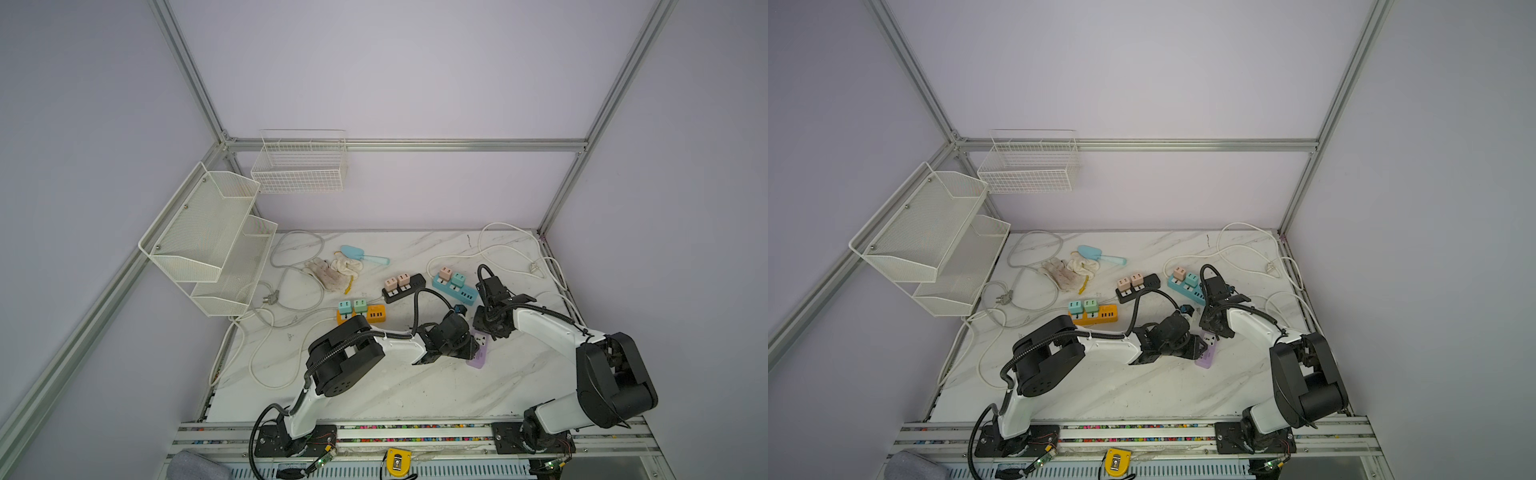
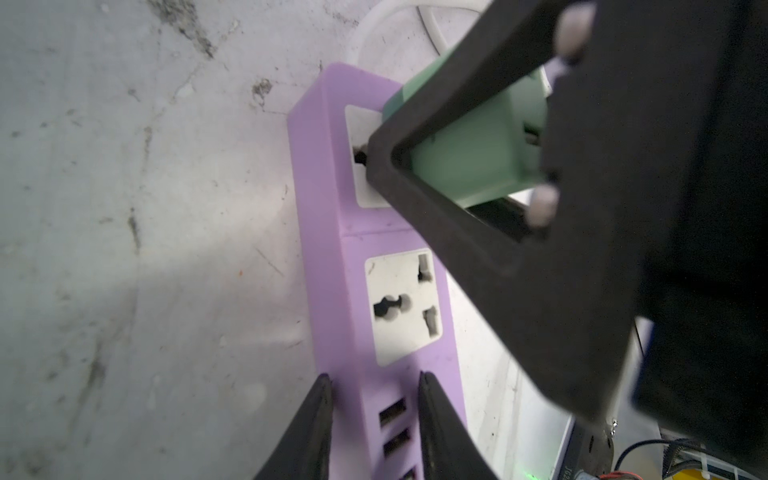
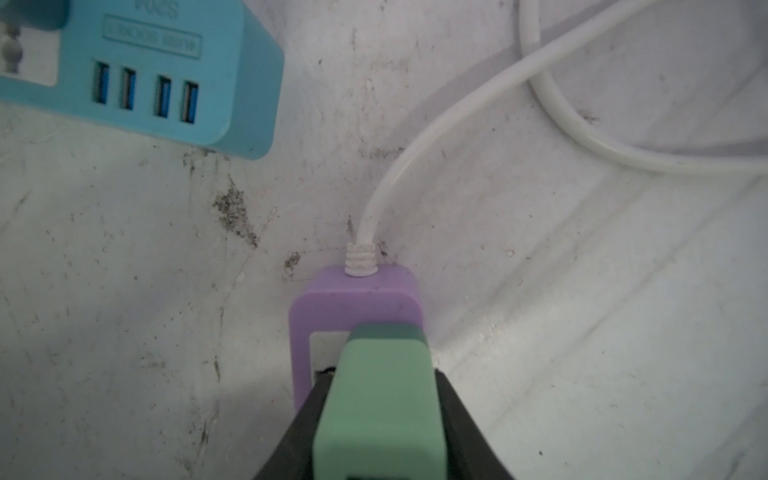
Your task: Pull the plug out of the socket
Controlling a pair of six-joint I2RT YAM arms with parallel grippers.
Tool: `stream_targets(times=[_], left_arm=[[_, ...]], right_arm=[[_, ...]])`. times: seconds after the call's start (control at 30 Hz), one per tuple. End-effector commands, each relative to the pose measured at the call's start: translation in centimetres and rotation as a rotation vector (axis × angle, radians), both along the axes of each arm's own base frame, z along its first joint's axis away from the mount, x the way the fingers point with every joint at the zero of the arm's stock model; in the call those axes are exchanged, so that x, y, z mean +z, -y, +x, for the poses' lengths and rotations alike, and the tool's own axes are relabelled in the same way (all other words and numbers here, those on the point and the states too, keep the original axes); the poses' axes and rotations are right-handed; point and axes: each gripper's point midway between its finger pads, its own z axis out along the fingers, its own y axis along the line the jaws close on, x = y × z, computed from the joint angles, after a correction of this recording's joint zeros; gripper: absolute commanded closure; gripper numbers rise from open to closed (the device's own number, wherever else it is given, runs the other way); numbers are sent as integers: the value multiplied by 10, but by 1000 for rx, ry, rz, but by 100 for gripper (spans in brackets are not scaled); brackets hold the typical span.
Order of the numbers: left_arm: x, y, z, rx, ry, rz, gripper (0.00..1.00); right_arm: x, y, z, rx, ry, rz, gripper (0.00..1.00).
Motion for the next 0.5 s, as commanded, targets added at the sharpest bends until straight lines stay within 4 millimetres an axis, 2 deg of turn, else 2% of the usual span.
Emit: stream_targets(times=[0.0,0.27,0.47], left_arm=[[-32,-20,-18,-6,-55,108,67],[-43,-23,-24,-7,-93,122,67],[-44,-23,-27,-13,-94,136,67]], right_arm=[[-3,5,-5,-11,-15,-12,65],[1,-2,-3,10,-9,17,73],[0,-4,-3,0,-5,35,74]])
